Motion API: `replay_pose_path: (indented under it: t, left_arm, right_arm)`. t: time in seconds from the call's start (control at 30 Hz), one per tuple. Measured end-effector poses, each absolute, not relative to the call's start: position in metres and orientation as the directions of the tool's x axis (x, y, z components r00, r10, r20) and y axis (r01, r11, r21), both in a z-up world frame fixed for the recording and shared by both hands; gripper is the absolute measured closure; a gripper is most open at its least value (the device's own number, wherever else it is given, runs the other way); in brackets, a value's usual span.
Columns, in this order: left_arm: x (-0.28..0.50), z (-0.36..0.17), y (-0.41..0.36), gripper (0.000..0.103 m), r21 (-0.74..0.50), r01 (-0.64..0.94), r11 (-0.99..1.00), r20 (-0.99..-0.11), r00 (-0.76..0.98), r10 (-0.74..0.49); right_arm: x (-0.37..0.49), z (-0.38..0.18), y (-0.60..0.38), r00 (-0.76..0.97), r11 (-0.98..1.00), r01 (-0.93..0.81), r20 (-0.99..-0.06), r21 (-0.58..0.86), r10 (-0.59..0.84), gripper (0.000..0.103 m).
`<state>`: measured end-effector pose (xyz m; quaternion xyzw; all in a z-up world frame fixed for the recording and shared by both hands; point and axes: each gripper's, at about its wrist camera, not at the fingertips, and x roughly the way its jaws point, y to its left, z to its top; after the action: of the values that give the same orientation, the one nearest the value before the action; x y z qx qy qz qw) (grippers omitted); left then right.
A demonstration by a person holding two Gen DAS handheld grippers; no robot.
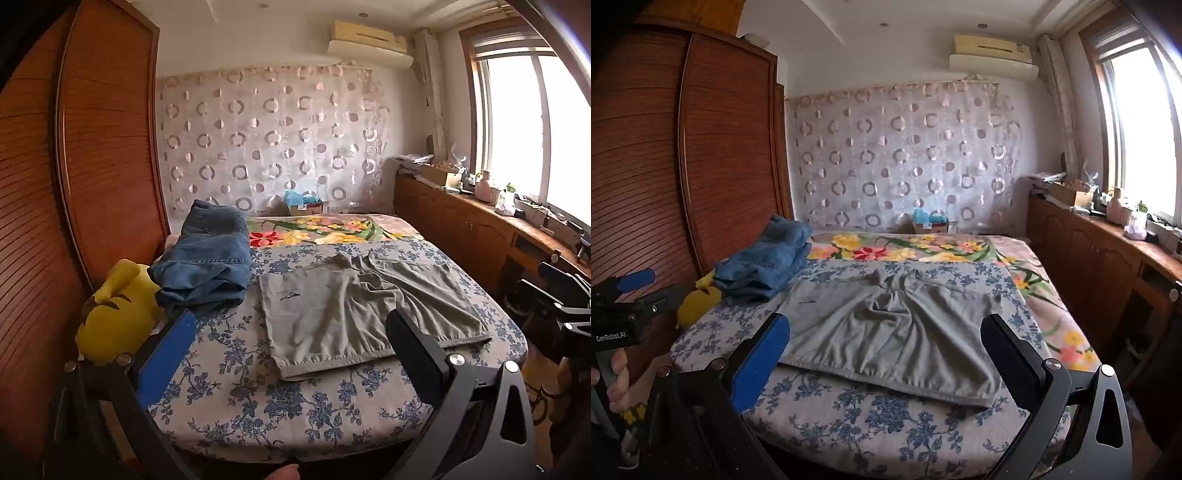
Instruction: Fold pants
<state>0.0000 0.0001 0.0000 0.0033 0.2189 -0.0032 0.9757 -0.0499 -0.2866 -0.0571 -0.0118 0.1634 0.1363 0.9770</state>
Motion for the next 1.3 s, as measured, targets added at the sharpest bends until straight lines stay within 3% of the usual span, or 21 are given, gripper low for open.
replay_pose_path:
  t: [1.3]
  left_arm:
    - [0.0023, 0.0013, -0.0041, 0.0, 0.018, 0.011, 1.0, -0.414, 0.91, -0.003]
  right_arm:
    - [-0.0548, -0.0545, -0.2888, 0.911, 0.962, -0.267, -0.31, 0.059, 0.271, 0.0]
